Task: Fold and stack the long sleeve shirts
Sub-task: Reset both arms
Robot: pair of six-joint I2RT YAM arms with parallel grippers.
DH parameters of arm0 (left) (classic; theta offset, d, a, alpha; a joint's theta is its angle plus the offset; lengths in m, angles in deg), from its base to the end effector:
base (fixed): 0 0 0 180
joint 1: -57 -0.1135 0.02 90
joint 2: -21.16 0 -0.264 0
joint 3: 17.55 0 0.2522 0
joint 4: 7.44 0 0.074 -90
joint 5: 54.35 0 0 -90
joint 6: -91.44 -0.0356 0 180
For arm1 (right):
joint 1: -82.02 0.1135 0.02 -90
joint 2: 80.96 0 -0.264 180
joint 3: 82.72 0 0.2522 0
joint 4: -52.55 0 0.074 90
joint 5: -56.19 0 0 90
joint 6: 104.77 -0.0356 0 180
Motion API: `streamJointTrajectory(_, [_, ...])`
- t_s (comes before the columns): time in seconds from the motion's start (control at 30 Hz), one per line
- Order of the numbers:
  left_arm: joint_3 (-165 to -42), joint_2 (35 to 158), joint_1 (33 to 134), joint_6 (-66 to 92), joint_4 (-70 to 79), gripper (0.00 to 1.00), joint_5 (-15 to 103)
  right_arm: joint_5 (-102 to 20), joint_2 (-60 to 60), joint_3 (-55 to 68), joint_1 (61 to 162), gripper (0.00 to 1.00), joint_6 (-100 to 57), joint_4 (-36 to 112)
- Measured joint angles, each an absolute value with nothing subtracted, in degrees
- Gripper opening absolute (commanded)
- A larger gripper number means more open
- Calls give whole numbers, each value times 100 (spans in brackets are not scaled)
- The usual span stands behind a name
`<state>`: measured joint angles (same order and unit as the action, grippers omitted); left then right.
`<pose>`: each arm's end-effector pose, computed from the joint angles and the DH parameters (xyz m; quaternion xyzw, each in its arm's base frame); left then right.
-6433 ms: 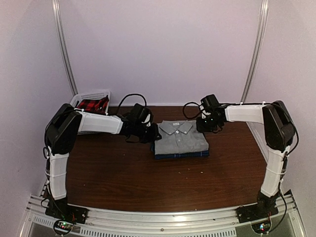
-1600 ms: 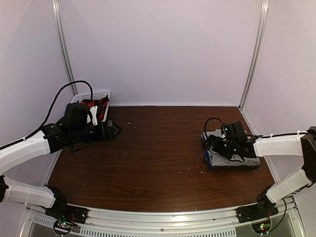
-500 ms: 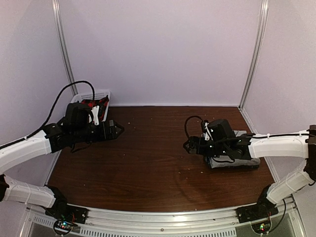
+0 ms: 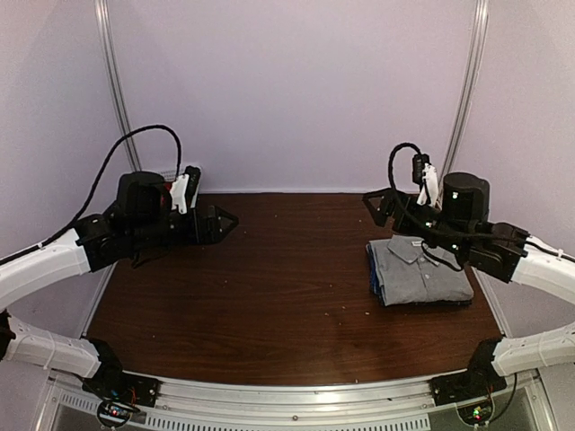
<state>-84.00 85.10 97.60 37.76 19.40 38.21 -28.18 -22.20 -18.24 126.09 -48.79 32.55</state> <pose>0.1932 -0.1677 0.3166 0.0435 0.8390 -0.3519 0.4128 0.1749 0.1645 0.3374 -0.0390 0.7882 0.3560 0.5005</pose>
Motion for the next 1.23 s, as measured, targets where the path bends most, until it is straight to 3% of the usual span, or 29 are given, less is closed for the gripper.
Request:
streamJointTrajectory(0.3, [-8448, 8280, 9889, 3570, 1728, 98, 3660, -2591, -2856, -1763, 12609, 100, -4591, 3248])
streamJointTrajectory(1.23, [-8351, 8186, 9889, 3537, 1505, 98, 3421, -2473, -2687, -1671, 12609, 100, -4477, 3172])
